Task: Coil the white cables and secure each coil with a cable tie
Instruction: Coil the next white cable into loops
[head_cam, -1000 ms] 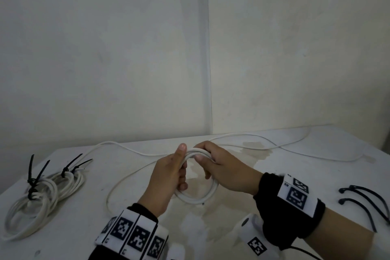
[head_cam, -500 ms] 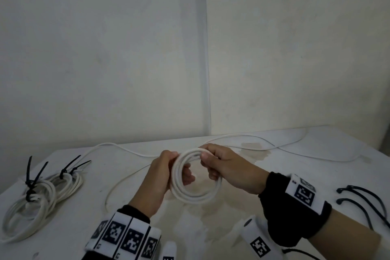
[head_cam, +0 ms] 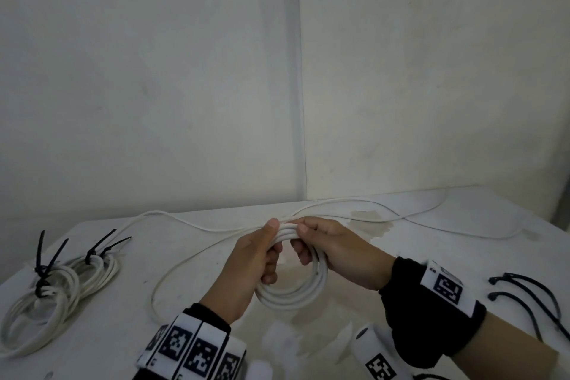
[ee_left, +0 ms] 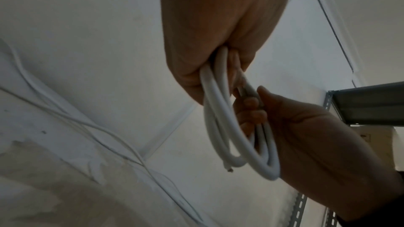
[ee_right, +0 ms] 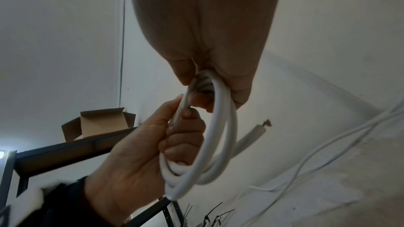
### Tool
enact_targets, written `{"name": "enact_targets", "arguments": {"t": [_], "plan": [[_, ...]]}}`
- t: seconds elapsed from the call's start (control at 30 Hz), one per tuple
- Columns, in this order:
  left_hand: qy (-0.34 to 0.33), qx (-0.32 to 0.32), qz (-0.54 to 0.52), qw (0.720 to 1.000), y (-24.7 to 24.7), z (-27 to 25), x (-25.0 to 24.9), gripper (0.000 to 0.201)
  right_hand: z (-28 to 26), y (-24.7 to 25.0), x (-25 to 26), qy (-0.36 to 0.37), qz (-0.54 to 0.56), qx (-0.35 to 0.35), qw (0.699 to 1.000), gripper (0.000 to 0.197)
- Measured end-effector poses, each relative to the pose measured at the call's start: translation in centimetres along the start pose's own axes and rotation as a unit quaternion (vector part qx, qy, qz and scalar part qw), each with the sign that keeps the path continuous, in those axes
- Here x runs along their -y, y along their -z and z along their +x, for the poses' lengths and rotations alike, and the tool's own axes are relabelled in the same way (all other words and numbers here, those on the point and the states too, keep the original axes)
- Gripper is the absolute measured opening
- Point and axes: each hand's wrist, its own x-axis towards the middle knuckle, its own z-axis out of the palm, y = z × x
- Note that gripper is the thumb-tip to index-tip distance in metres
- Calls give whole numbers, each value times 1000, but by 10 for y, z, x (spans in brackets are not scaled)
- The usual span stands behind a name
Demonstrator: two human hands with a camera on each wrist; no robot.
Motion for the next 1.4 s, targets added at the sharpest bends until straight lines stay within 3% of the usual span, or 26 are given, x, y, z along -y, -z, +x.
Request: {"name": "enact_targets", "arguments": {"t": [0.2, 0.3, 0.5, 1.0, 1.2, 1.4], "plan": [[-8, -10, 3, 1000, -3, 4, -1, 40, 3, 0, 1, 34, -47, -32, 998, 21], [-1, -20, 9, 1000, -3, 6, 1, 44, 2, 5, -3, 29, -45, -71, 996, 27], [40, 21, -50, 998, -23, 10, 0, 43, -10, 18, -10, 20, -69, -101, 992, 29], [19, 53, -63, 996, -96, 21, -3, 38, -53, 64, -16, 6, 36, -162, 986, 26], [19, 56, -57, 997, -116, 23, -4, 38, -61, 78, -20, 36, -27, -197, 979, 25], [20, 53, -38, 998, -135, 27, -2, 38, -72, 92, -25, 33, -86, -216, 972, 38]]}}
